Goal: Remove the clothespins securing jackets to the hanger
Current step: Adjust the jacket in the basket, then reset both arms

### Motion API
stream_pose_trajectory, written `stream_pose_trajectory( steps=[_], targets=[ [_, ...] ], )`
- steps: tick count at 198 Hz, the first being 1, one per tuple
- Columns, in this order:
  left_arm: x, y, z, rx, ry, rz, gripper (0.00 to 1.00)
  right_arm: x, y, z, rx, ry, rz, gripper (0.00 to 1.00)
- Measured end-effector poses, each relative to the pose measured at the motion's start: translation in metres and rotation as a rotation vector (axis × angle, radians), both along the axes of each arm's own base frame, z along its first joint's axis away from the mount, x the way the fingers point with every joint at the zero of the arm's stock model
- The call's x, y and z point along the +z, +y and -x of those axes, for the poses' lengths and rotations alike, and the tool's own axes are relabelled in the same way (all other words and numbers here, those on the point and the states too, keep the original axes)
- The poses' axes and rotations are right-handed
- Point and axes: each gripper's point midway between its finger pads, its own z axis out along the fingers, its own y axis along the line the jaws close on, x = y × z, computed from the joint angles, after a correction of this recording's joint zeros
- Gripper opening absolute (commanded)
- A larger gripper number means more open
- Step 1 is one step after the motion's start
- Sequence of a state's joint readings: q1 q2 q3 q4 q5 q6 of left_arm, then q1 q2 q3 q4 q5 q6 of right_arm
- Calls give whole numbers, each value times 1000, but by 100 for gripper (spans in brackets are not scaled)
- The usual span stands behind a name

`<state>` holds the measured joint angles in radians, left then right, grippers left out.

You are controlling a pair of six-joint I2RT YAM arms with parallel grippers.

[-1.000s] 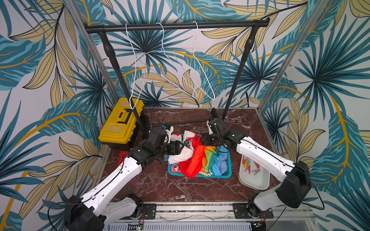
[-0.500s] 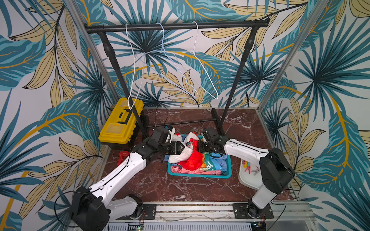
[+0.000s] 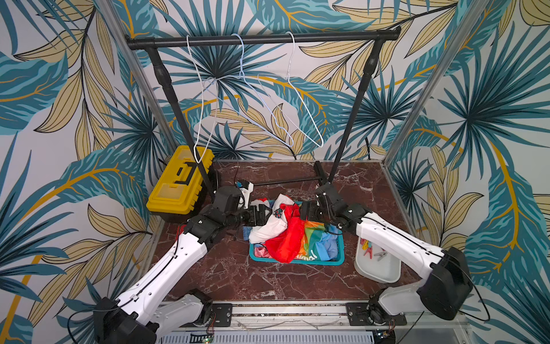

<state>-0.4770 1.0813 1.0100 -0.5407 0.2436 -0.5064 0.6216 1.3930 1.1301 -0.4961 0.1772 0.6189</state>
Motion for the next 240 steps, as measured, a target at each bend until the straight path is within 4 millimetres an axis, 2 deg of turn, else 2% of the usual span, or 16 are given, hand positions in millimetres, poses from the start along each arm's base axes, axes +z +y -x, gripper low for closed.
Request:
stream_pose_trajectory(
  steps=[28,56,77,97,107,126,144,171,190,217,240],
  targets=[
    [32,16,3,37,-98,26,100,52,-25,5,-58,-150,1,99],
    [62,40,11,108,-231,9,100,91,-53,15,-104,-295,22,100],
    [85,69,15,224,-352,-43,100,106,-84,21,-172,-391,71,99],
    [86,105,11,392,-445,-123,100,106,-122,23,-268,-458,139,100],
    [76,120,9,466,-476,-174,100,103,-140,24,-315,-493,183,99],
    [45,147,-3,596,-488,-297,100,91,-167,26,-400,-554,251,100],
    [14,169,-18,681,-444,-412,100,73,-196,26,-502,-570,328,100],
    [-30,203,-46,776,-338,-553,100,50,-224,24,-593,-590,438,99],
    [-62,218,-63,812,-293,-625,100,39,-239,21,-637,-595,484,99],
    [-119,237,-73,821,-227,-712,100,31,-260,19,-702,-592,510,99],
    [-147,244,-78,798,-221,-729,100,21,-276,19,-751,-586,533,100]
  ],
)
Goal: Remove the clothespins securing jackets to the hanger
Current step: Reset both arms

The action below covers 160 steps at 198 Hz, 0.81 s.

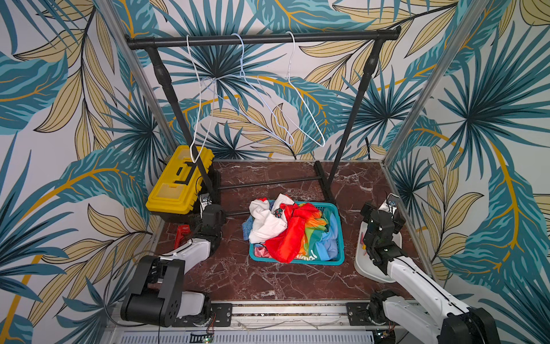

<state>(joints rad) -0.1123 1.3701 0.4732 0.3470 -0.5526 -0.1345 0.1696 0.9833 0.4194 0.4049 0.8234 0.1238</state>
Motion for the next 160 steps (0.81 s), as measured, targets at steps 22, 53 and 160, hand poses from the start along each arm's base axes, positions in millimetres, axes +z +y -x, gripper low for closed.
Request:
stream_pose_trajectory(
  steps=[22,53,160],
  targets=[
    [-2,4,-12,-33,-47,35,99,-21,-14,-1,-45,44,12,100],
    [3,5,-21,-82,-163,76,100,-49,-25,-10,-67,102,10,99],
    [8,-11,-25,-210,-272,95,100,-88,10,-66,190,166,-33,99]
  ],
)
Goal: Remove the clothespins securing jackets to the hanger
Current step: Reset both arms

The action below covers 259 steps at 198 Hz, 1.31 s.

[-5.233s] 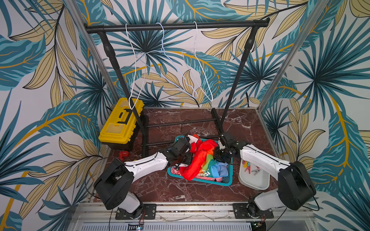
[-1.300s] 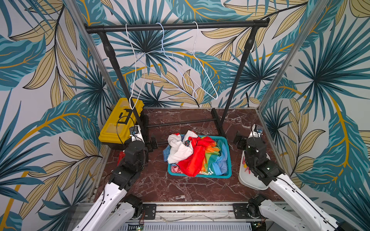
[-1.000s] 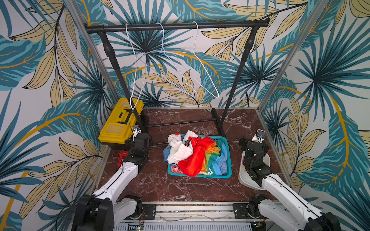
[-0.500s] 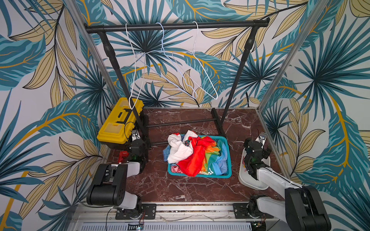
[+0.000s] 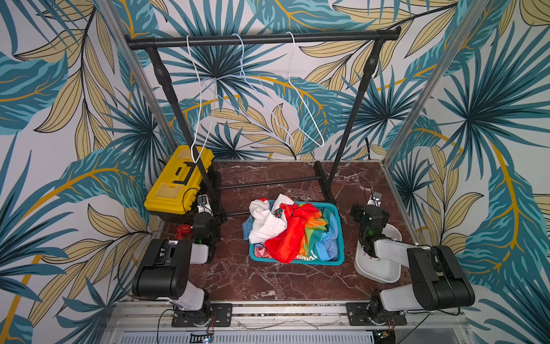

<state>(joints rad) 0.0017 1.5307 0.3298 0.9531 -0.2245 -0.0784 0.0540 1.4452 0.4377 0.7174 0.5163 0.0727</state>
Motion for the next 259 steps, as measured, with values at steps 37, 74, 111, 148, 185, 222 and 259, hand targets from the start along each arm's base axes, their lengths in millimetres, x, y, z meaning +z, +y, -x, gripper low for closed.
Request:
stream_pose_trajectory(
  steps=[37,74,111,148,185,222,259],
  targets=[
    [-2,-1,-3,-7,6,-4,100,0,3,-4,35,0,-14,100],
    [-2,-2,-4,-13,7,-15,99,0,5,-5,47,-1,-19,100],
    [-3,-3,-4,-20,13,-24,100,0,5,-5,49,-1,-21,99],
    [-3,-3,-4,-21,14,-26,100,0,6,-5,52,-1,-22,99],
    [-3,-3,-4,-21,14,-26,100,0,6,-5,52,-1,-22,100],
    [-3,-3,-4,-21,14,-26,100,0,6,-5,52,-1,-22,100],
    [-3,-3,-4,-21,15,-26,100,0,6,-5,52,-1,-22,100]
  ],
)
